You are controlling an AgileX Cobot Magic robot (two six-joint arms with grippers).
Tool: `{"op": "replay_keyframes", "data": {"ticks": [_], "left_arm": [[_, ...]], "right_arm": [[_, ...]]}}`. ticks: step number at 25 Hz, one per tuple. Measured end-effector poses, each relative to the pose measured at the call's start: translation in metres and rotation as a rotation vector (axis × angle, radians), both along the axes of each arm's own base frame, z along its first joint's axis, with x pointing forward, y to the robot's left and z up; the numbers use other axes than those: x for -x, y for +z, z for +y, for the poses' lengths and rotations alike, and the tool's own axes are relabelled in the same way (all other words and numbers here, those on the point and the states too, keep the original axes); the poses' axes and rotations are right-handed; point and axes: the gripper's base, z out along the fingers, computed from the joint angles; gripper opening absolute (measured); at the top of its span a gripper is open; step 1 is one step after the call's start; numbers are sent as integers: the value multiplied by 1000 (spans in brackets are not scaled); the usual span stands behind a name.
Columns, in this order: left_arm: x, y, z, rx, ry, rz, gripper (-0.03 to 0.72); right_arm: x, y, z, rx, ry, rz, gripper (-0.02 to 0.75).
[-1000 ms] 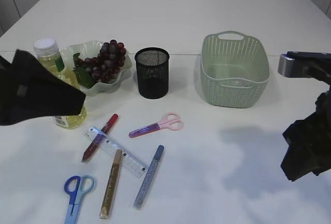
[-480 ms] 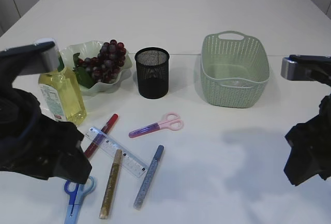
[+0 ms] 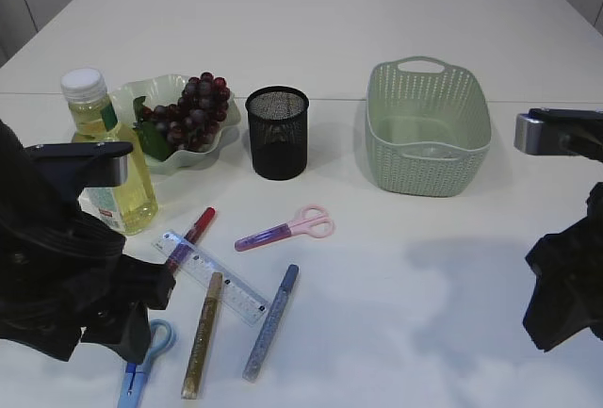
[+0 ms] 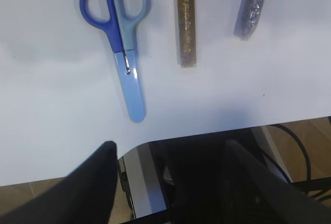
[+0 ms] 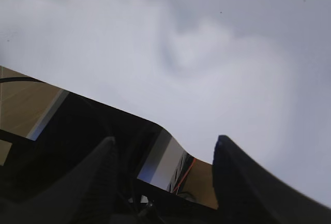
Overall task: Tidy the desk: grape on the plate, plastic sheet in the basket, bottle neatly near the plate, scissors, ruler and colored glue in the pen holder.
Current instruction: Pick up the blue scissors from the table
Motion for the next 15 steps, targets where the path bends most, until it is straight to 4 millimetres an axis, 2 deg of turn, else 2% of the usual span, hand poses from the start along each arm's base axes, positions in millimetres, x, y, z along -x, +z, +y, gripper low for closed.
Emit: {"op": "replay_keyframes", "data": {"ticks": [4,15], "left_arm": [[-4,-6,1,-49,22,4,458],[-13,-39,-5,-137,75,91,426]], "right_arm": [[0,1,2,-23,-8,7,459],[0,1,3,-30,-11,7,459]]}}
